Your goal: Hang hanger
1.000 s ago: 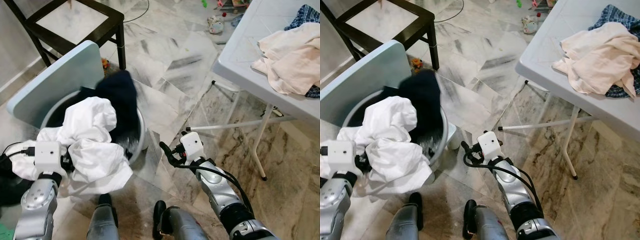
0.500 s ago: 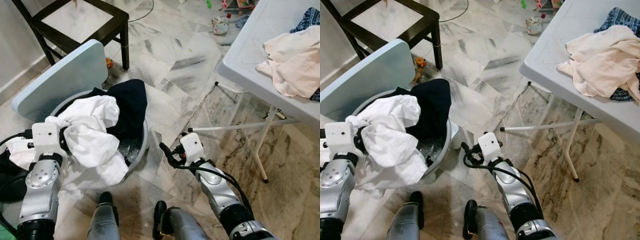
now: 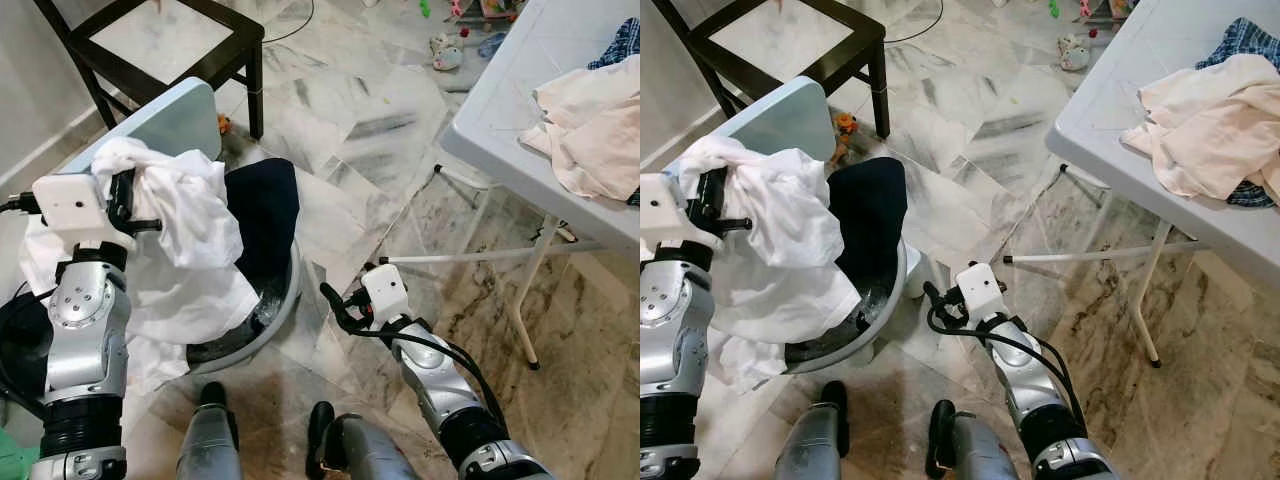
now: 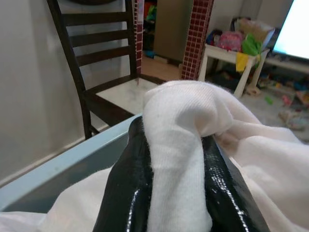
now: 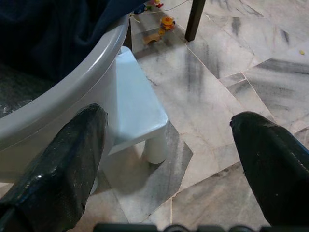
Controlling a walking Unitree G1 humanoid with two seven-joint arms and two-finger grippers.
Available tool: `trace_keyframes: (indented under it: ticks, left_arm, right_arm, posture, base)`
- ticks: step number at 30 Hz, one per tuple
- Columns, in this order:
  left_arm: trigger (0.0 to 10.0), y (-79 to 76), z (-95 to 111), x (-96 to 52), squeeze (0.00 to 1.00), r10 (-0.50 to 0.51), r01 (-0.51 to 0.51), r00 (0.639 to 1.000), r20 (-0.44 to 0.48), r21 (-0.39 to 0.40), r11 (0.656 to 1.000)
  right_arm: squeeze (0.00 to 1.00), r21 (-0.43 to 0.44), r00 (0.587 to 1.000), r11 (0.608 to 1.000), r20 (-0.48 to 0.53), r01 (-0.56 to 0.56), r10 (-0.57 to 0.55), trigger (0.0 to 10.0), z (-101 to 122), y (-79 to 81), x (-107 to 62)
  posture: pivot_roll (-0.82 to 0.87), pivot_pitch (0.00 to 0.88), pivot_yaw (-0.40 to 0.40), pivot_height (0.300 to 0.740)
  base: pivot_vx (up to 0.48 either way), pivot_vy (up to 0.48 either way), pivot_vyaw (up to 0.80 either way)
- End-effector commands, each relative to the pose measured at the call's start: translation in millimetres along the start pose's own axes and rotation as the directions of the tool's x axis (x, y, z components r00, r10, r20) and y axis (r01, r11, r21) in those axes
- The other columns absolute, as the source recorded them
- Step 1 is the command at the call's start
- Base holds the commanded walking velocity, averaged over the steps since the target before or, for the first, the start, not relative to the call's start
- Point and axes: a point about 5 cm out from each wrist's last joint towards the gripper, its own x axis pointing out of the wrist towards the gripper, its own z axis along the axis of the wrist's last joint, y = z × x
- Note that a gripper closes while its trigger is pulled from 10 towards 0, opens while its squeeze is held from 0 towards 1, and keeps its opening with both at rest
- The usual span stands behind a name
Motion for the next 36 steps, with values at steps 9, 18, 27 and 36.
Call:
trace_keyframes:
  ticks: [9, 18, 27, 36]
  left_arm:
    - [0.0, -22.5, 47.1, 12.2, 0.00, -0.103, 0.114, 0.974, 0.203, -0.045, 0.992]
    - [0.0, -60.5, 122.2, 18.7, 0.00, -0.203, 0.254, 0.861, 0.466, -0.049, 0.966]
    - [0.0, -101.0, 157.2, 23.5, 0.00, -0.339, 0.522, 0.774, 0.534, -0.235, 0.820]
    - [0.0, -57.3, 113.4, -3.4, 0.00, -0.331, 0.434, 0.869, 0.368, -0.247, 0.866]
  right_arm:
    - [0.00, 0.016, 1.000, 1.000, -0.025, 0.015, -0.015, 10.0, -8.0, -2.1, -4.0]
    - [0.00, 0.017, 1.000, 0.999, -0.012, 0.029, -0.029, 10.0, -6.2, -3.0, -3.4]
    - [0.00, 0.020, 0.999, 0.999, -0.003, 0.032, -0.032, 10.0, -3.1, -1.9, -0.1]
    - [0.00, 0.015, 0.999, 0.999, -0.007, 0.039, -0.038, 10.0, -5.4, -4.7, -2.4]
  posture:
    - [0.27, 0.336, -0.154, 0.740]
    - [0.27, 0.336, -0.153, 0.740]
    - [0.28, 0.330, -0.149, 0.740]
    - [0.30, 0.338, -0.164, 0.740]
  base:
    - [0.000, 0.000, 0.00]
    - [0.000, 0.000, 0.00]
    - [0.000, 0.000, 0.00]
    - [0.000, 0.000, 0.00]
